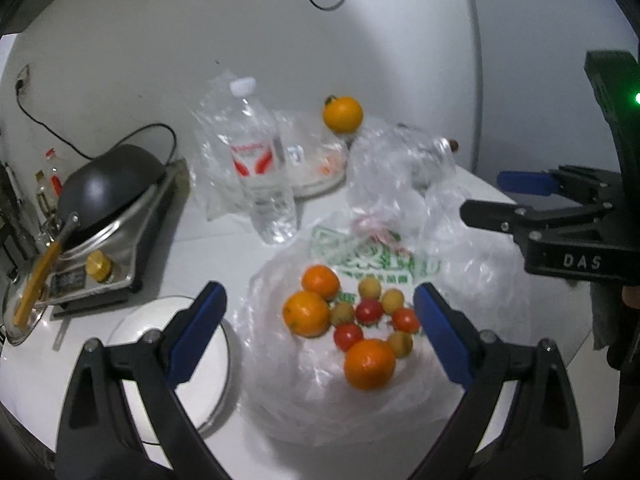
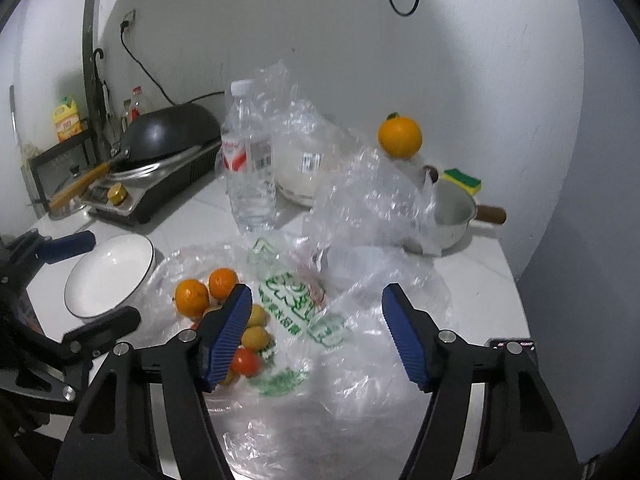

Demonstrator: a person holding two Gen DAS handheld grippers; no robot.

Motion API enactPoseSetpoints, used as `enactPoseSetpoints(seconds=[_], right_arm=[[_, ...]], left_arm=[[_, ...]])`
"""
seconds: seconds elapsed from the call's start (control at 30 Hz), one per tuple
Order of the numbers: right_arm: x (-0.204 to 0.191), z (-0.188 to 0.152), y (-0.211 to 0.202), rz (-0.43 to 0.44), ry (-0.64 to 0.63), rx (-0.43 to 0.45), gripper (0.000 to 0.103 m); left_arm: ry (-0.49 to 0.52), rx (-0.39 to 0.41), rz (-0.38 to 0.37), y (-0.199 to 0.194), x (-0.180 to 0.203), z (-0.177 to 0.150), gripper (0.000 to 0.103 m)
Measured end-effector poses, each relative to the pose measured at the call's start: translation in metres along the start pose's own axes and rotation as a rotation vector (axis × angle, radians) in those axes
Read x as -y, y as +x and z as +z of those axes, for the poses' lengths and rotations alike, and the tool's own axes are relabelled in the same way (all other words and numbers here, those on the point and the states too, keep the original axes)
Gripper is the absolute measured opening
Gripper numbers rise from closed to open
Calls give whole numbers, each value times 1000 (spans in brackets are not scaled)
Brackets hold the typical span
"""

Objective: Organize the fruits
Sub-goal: 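Move both tools down toward the fruit on the plastic bag, then grasp a mandarin orange with the left tool while the right tool grasps a red cherry tomato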

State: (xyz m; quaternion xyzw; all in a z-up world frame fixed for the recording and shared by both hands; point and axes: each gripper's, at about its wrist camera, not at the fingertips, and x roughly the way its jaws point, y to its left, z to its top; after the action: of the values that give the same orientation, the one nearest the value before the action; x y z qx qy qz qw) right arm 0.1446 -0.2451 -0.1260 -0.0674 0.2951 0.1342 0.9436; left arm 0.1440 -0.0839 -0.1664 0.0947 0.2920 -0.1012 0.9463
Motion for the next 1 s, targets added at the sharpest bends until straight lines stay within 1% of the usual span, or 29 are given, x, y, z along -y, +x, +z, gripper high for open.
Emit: enactPoseSetpoints(seconds=[0.03, 0.1, 0.23, 0.3, 0.33, 0.47, 0.57, 0.63, 0.83, 0.9, 1.0], right_arm=[[0, -2, 2, 4, 1, -8, 67], [0, -5, 7, 10, 1, -18, 66], [1, -9, 13, 24, 8, -32, 64], [1, -12, 16, 33, 11, -40, 59], [1, -13, 19, 37, 11, -46, 56], [-2, -18, 26, 54, 8, -67, 55], [-5, -21, 31, 67, 7, -82, 51], [-6, -23, 35, 75, 7, -91, 50], [-10, -28, 43, 103, 12, -116, 48], [-11, -30, 47, 118, 14, -127, 44], [-15, -33, 53, 139, 21, -146, 41]], left_arm=[[3, -12, -8, 3, 2, -2, 91], [6, -36, -22, 8, 5, -5, 89], [15, -64, -39, 15, 11, -10, 88], [18, -82, -48, 20, 12, -12, 86], [19, -94, -52, 22, 13, -14, 83], [19, -124, -66, 31, 15, -18, 79], [17, -143, -75, 36, 15, -22, 75], [11, -166, -91, 40, 15, -24, 69], [13, -200, -114, 47, 19, -31, 63], [16, -214, -117, 50, 19, -33, 59], [11, -232, -123, 52, 19, -36, 57]])
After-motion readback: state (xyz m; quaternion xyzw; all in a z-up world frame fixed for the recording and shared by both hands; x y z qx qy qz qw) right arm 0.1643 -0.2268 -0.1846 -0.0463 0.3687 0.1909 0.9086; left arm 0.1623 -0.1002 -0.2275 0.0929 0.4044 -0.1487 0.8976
